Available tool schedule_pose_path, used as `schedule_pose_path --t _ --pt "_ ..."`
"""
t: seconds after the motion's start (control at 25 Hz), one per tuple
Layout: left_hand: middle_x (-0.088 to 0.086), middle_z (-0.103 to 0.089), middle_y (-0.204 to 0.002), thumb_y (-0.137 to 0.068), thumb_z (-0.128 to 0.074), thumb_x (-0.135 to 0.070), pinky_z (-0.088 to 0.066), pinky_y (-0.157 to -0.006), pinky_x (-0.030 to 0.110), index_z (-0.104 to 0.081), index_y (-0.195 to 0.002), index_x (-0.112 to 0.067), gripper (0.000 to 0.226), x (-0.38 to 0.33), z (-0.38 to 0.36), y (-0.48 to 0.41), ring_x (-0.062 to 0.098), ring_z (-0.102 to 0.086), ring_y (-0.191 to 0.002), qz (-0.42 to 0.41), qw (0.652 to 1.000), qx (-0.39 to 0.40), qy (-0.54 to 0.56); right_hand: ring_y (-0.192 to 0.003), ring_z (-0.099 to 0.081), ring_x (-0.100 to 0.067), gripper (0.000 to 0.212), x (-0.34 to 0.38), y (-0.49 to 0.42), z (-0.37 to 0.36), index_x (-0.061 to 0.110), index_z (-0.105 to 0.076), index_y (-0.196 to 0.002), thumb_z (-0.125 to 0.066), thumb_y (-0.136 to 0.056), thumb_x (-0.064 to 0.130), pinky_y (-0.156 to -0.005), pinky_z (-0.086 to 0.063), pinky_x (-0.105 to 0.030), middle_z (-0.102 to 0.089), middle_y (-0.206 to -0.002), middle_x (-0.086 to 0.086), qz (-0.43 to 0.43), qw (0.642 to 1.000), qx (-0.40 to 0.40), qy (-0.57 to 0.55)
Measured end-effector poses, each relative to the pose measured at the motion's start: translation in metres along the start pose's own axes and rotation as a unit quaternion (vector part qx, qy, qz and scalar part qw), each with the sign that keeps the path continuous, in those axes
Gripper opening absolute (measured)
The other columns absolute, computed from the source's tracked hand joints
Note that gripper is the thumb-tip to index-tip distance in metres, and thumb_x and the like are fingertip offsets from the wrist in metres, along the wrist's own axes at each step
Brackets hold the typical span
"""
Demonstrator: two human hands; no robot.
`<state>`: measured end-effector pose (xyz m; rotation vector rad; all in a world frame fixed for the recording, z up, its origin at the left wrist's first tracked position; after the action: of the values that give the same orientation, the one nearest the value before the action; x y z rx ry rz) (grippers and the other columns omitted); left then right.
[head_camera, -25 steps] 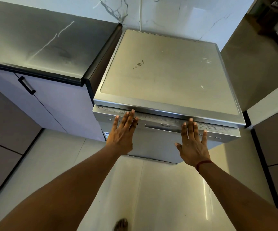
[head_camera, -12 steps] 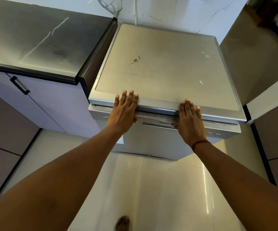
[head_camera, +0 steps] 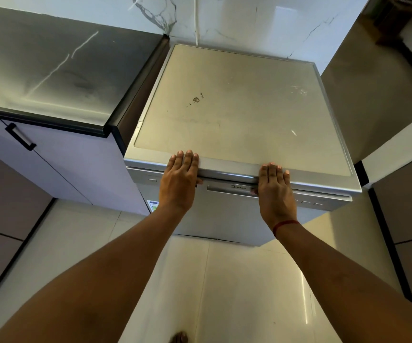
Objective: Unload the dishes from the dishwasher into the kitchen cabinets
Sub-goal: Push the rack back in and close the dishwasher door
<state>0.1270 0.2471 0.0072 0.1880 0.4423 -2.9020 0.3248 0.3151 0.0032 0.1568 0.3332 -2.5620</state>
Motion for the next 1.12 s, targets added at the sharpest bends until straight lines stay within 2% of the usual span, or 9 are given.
schedule_pose_path --t 0.2,0.4,0.84,1.0,1.12 --pt "0.022 -0.050 -0.139 -0.081 -0.075 -0.017 -0.027 -0.114 0.045 -0.048 -0.137 0.001 0.065 0.000 0.002 0.001 0.040 -0.045 -0.131 -0.005 1.000 -0.021 -0.011 -0.112 -0.058 -0.049 0.065 0.002 -0.002 0.004 -0.014 -0.054 -0.125 -0.081 -0.067 -0.003 -0.096 -0.043 -0.058 -0.058 -0.120 -0.036 0.015 0.998 -0.017 0.051" --pt "0.022 -0.047 -0.141 -0.081 -0.074 -0.010 -0.026 -0.115 0.045 -0.045 -0.139 0.001 0.066 0.000 0.001 0.002 0.038 -0.043 -0.133 0.012 1.000 -0.019 -0.010 -0.109 -0.061 -0.046 0.066 0.002 -0.005 -0.001 -0.011 -0.057 -0.123 -0.086 -0.067 0.008 -0.096 -0.045 -0.056 -0.061 -0.117 -0.033 0.005 0.998 -0.010 0.063" --pt "0.025 -0.050 -0.138 -0.081 -0.074 -0.007 -0.027 -0.113 0.045 -0.048 -0.135 0.004 0.062 -0.003 0.003 0.002 0.040 -0.046 -0.130 0.032 0.999 -0.026 -0.017 -0.108 -0.063 -0.043 0.067 0.001 -0.009 -0.005 -0.009 -0.060 -0.121 -0.088 -0.066 0.016 -0.095 -0.046 -0.054 -0.064 -0.115 -0.031 -0.003 0.997 -0.001 0.083" --pt "0.028 -0.051 -0.135 -0.077 -0.077 -0.005 -0.026 -0.110 0.046 -0.049 -0.133 0.007 0.064 -0.009 0.002 0.002 0.042 -0.049 -0.127 0.053 0.998 -0.019 -0.017 -0.106 -0.063 -0.045 0.061 0.000 -0.012 -0.006 -0.011 -0.059 -0.120 -0.084 -0.069 0.010 -0.092 -0.047 -0.056 -0.064 -0.112 -0.033 -0.008 0.995 -0.009 0.095" --pt "0.030 -0.056 -0.128 -0.072 -0.080 -0.006 -0.030 -0.105 0.048 -0.053 -0.128 0.009 0.064 -0.014 0.005 0.002 0.044 -0.054 -0.120 0.022 0.999 -0.026 -0.041 -0.108 -0.062 -0.045 0.055 0.001 -0.009 -0.007 -0.012 -0.057 -0.123 -0.077 -0.074 0.002 -0.095 -0.046 -0.056 -0.062 -0.115 -0.033 -0.022 0.995 -0.002 0.100"
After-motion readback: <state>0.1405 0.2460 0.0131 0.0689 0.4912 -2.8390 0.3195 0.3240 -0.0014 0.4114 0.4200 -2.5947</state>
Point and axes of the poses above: each hand's wrist, its own y-axis away from the middle knuckle, its own z-axis out of the back of the hand, x = y × z, the point moved 10 cm from there along -y, towards the middle knuckle
